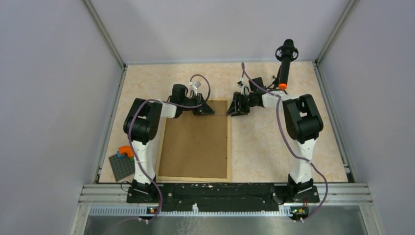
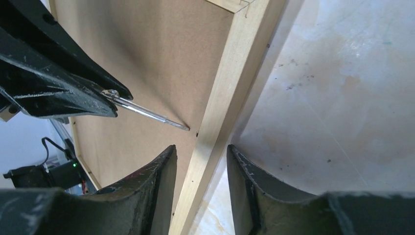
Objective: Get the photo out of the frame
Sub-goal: Release the photo frame item from the photo frame.
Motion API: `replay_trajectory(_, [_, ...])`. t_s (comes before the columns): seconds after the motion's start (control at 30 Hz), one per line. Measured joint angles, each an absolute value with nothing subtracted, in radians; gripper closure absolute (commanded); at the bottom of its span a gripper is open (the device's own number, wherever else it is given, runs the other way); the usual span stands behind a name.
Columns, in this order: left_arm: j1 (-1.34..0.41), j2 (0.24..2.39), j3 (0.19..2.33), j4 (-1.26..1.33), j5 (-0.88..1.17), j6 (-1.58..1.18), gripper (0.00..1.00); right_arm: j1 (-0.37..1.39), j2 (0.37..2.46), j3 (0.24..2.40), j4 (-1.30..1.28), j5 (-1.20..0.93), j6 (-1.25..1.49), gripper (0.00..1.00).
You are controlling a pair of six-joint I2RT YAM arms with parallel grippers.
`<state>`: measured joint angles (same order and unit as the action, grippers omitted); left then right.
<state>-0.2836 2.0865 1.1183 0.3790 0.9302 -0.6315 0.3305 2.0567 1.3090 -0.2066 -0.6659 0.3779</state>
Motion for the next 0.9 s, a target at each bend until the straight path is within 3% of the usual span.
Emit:
replay_trajectory(0.73, [-0.29, 2.154, 1.165, 0.421, 0.987, -0.645, 1.0, 0.326, 2.072, 1.311, -0.206, -0.63, 0.408, 1.0])
replay_trajectory(0.9, [-0.297, 2.152, 1.165, 0.424, 0.983, -0.645, 1.0, 0.323, 2.072, 1.313, -0.209, -0.634, 0.414, 1.0])
